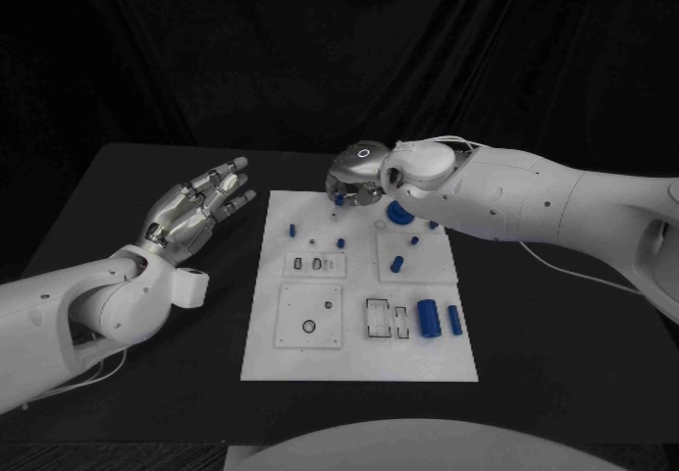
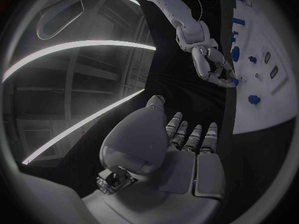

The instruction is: Assemble the parts on the task board

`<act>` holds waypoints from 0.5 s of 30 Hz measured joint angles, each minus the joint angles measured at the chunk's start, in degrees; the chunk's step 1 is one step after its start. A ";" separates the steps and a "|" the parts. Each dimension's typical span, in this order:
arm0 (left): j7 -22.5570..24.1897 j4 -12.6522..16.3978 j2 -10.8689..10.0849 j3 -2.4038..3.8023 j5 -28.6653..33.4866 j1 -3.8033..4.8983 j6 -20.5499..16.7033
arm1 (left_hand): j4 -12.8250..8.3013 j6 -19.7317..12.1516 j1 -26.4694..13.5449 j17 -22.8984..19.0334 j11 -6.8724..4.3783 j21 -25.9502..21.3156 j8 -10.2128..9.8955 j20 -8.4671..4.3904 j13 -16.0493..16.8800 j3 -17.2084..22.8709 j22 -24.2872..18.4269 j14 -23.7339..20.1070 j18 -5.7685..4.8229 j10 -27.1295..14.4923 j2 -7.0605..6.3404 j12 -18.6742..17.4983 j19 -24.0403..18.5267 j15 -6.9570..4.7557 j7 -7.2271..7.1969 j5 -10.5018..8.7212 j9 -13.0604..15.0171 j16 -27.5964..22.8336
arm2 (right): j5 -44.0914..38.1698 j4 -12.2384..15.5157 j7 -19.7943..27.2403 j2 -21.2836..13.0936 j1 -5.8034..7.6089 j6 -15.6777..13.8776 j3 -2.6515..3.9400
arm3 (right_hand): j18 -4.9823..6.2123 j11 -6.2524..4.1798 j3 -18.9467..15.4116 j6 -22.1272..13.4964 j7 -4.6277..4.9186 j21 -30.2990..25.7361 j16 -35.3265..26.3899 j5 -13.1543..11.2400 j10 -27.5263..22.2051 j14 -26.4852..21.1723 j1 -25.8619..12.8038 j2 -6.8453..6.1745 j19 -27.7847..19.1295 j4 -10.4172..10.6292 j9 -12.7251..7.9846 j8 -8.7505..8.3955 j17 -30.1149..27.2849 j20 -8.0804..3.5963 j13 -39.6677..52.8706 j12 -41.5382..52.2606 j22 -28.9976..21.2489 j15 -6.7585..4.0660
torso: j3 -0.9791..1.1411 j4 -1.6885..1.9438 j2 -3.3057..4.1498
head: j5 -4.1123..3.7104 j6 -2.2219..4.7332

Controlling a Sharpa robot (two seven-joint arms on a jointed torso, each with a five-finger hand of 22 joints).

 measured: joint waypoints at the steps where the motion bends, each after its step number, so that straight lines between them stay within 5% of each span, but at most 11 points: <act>1: 0.00 0.00 0.00 0.00 0.00 0.00 0.02 | 0.00 0.00 0.00 0.00 0.00 0.00 0.00 0.00 0.00 0.00 0.00 0.00 0.00 0.00 0.00 0.00 0.00 0.00 0.00 0.00 0.00 0.00 | -0.14 0.00 -0.02 0.00 -0.06 0.17 -0.02 | 0.00 0.01 0.16 -0.31 -0.31 -0.07 -0.23 0.00 -0.41 -0.14 -0.01 -0.01 -0.21 0.16 0.01 -0.30 -0.16 -0.05 0.00 -0.06 0.00 -0.14 | -0.01 0.00 0.00 | 0.00 -0.03; 11: 0.00 -0.07 0.03 0.00 0.00 0.00 0.11 | -0.16 -0.21 0.00 0.00 0.20 0.00 0.00 0.00 0.00 0.16 -0.01 0.00 0.00 -0.21 0.00 0.00 0.00 0.00 0.21 0.00 0.00 0.00 | -0.77 0.00 -0.31 0.00 -0.08 1.10 0.00 | 0.01 0.41 0.31 -2.24 -1.22 -1.22 -1.37 -1.84 -1.62 -1.14 -0.79 -0.30 -1.41 0.32 -0.06 -1.71 -1.72 0.18 -0.01 -0.92 -0.74 0.31 | -0.02 -0.01 -0.02 | -0.01 -0.34; 15: 0.00 -0.15 0.09 0.00 0.00 0.00 0.15 | -0.16 -0.21 0.00 0.00 0.20 0.00 0.00 0.00 0.00 0.16 -0.01 0.00 0.00 -0.21 0.00 -0.27 0.00 0.00 0.21 0.00 0.00 0.00 | -0.89 0.01 -0.55 -0.06 -0.12 1.46 0.00 | 0.01 0.94 0.86 -5.51 -2.17 -2.00 -1.99 -4.01 -4.49 -1.87 -1.62 -0.81 -1.86 0.87 -1.08 -4.01 -2.48 0.63 -0.58 -2.84 -0.96 0.64 | -0.02 -0.01 -0.03 | -0.01 -0.41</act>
